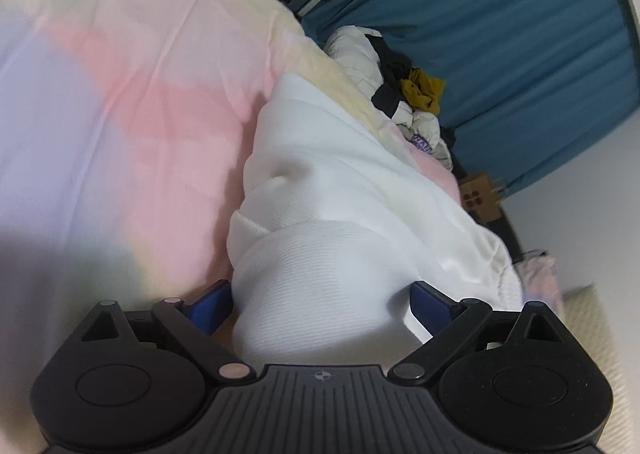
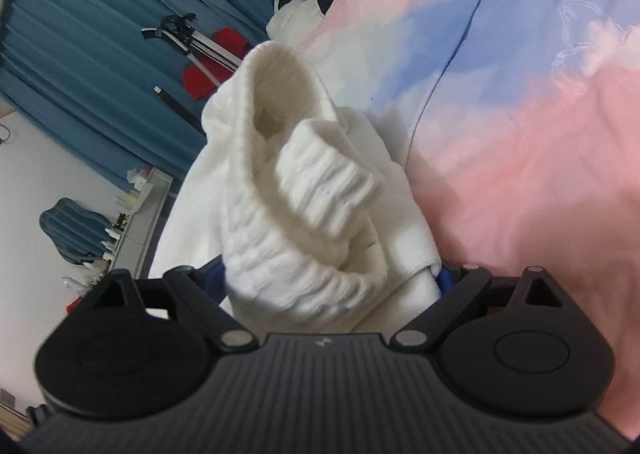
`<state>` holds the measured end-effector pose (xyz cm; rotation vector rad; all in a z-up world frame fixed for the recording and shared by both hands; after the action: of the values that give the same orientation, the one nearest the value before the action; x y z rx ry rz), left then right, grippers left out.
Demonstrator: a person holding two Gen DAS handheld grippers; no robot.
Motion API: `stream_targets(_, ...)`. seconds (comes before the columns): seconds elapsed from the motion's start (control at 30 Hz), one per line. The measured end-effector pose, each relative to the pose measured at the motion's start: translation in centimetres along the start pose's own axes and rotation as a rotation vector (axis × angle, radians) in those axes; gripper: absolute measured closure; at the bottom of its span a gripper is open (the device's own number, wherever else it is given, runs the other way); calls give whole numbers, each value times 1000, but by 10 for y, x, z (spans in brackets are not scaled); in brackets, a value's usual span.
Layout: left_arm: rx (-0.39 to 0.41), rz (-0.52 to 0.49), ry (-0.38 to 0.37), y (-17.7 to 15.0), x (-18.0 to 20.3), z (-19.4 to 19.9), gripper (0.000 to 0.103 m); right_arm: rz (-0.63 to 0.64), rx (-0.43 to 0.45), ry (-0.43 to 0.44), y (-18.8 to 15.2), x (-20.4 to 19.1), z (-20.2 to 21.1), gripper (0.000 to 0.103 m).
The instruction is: Fold clothes
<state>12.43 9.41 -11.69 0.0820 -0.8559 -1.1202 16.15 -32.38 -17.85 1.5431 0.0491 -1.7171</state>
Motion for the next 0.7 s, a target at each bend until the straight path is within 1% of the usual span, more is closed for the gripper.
stream_targets(0.07,-18,30,-20,3,-5,-5,7,12,6,-4,2,-5,-3,10)
stream_targets(0.13,-33,52,-34,5,-9,-11,11,42,12,-12,2,-10,-3,16)
stream_targets(0.17,-30,44,-28,6,-8,-12,13,57,14,-17,2,-12,-3,21)
stream_targets(0.2,-22,31,-15,4,-9,-10,18,66,18,-20,3,-15,-1,27)
stream_targets(0.23,-14,18,-3,2,-9,-8,25,75,21,-23,4,-18,0,30)
stream_targets(0.27,-7,8,8,3,-7,-8,28,84,25,-27,4,-21,2,35)
stream_targets(0.3,0,-3,18,3,-5,-7,34,93,29,-30,5,-24,3,40)
stream_targets(0.33,8,-13,28,4,-3,-6,40,101,34,-30,5,-27,4,42)
stream_targets(0.37,18,-22,33,4,-2,-4,43,109,38,-31,4,-30,6,45)
stream_targets(0.4,33,-39,36,4,2,0,49,114,43,-31,4,-33,8,48)
stream_targets(0.43,48,-55,40,5,6,4,55,119,50,-29,5,-37,9,49)
stream_targets(0.53,91,-99,49,6,22,18,63,134,68,1,7,-49,15,54)
stream_targets(0.6,118,-125,46,7,36,30,66,120,90,31,11,-56,22,57)
stream_targets(0.7,148,-147,16,10,58,46,68,127,127,44,19,-69,34,58)
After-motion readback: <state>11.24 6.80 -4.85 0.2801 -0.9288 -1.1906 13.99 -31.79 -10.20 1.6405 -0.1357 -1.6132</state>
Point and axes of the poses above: each gripper's, at about its wrist camera, not at the fingertips, and z roughly against the way its jaws point, x to its right, y to its top, the point moved 3 cm from there along -z, roughly the way its jaws point, and after that the axes turned 15 degrees about y, right-handed, at the moved point
